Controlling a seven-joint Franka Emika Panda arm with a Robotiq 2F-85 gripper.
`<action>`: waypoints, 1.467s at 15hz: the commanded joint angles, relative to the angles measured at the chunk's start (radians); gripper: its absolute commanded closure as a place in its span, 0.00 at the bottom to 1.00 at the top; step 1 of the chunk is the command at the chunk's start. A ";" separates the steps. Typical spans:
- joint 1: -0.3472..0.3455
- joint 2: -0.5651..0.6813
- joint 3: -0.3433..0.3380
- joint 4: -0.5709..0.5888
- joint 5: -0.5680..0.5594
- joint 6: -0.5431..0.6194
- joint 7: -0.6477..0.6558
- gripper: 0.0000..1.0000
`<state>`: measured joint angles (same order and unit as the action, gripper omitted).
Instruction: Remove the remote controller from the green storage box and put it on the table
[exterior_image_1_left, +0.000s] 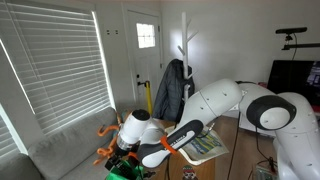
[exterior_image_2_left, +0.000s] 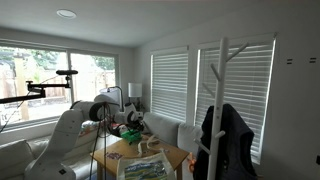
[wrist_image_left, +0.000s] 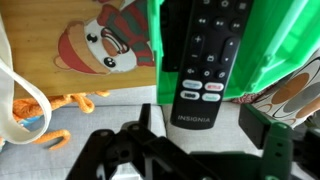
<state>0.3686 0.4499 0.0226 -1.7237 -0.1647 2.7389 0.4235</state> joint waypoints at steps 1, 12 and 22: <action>0.009 -0.014 -0.009 -0.013 -0.006 0.012 -0.003 0.15; 0.018 -0.021 -0.014 -0.017 -0.017 0.017 0.002 0.82; 0.033 -0.121 -0.043 -0.028 -0.087 -0.041 0.029 0.82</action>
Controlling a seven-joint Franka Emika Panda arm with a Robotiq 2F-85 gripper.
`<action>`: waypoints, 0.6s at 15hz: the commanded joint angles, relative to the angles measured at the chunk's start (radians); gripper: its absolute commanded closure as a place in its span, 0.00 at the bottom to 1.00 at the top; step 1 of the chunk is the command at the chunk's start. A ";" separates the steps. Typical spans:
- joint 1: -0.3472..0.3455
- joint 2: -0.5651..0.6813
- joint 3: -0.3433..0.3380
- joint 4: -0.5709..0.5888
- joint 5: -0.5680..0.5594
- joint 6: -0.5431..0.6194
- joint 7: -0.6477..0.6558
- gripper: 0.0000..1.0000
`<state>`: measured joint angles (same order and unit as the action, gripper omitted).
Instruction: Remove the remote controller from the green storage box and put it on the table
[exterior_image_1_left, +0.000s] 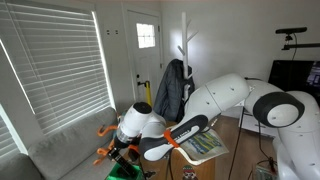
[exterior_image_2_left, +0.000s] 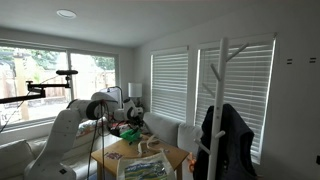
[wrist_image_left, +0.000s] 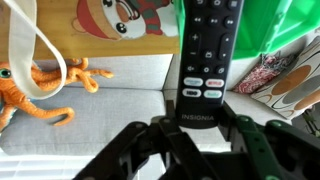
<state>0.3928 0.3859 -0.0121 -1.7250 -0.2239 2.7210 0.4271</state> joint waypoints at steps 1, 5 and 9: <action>0.001 -0.070 0.003 -0.029 -0.013 -0.020 0.022 0.82; 0.004 -0.149 -0.006 -0.038 -0.044 -0.032 0.052 0.82; 0.007 -0.263 -0.054 -0.035 -0.112 -0.279 0.110 0.82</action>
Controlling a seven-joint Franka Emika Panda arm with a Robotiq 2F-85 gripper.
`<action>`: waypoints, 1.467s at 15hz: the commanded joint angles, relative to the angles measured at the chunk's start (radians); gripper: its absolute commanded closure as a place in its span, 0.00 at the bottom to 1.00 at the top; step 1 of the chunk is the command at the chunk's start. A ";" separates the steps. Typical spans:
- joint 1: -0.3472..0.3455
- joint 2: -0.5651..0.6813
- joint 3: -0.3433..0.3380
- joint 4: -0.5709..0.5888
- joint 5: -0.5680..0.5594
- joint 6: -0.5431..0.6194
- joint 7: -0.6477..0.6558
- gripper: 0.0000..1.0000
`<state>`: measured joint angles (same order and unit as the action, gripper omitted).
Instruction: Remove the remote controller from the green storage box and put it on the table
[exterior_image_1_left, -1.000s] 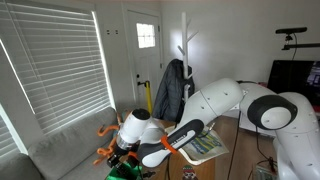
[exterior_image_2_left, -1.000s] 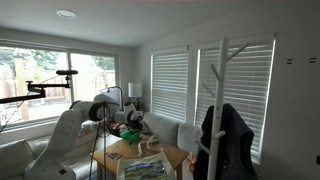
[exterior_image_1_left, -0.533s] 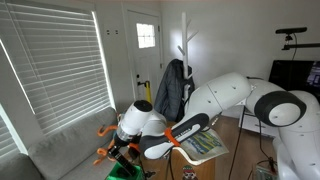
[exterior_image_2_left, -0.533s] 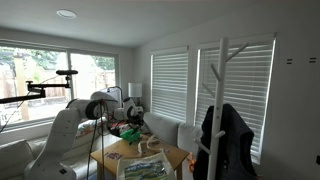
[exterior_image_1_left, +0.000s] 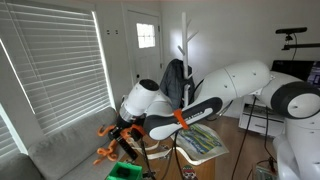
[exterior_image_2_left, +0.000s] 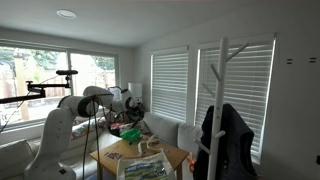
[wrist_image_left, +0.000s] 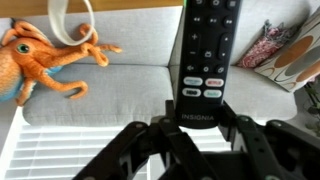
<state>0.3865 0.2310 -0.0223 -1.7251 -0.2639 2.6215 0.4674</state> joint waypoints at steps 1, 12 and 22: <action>-0.034 -0.143 0.001 -0.045 -0.082 -0.249 0.093 0.82; -0.230 -0.522 0.104 -0.550 0.187 -0.316 0.297 0.82; -0.345 -0.566 0.123 -0.708 0.297 -0.312 0.360 0.57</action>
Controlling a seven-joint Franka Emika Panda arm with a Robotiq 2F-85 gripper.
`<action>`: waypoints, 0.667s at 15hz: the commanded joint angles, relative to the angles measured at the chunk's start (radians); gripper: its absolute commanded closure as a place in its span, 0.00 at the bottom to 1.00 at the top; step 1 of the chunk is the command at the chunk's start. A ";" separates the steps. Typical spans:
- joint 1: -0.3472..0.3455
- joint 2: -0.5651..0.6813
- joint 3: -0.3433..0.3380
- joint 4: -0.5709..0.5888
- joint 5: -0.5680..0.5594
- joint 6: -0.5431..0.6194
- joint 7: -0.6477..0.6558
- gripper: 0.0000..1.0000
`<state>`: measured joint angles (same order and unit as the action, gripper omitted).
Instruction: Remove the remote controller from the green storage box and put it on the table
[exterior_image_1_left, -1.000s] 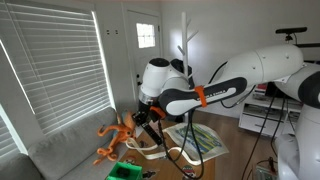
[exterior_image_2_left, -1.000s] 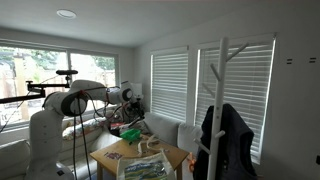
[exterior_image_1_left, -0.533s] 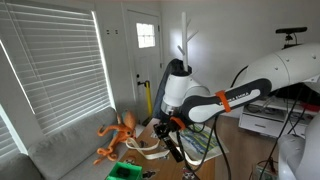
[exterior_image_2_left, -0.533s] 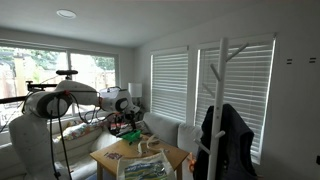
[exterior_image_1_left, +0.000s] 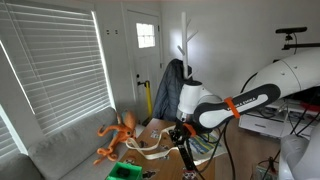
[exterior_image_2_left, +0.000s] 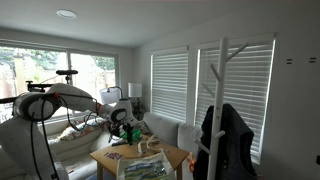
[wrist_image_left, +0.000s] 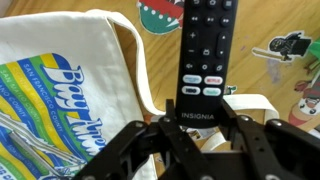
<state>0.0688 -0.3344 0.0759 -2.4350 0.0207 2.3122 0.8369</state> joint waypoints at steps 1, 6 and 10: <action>-0.030 -0.001 0.028 0.000 0.012 -0.001 -0.005 0.57; -0.009 0.033 0.017 0.002 0.026 -0.037 -0.154 0.82; -0.002 0.063 0.014 0.004 0.051 -0.046 -0.276 0.82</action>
<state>0.0643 -0.2870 0.0890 -2.4365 0.0225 2.2850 0.6554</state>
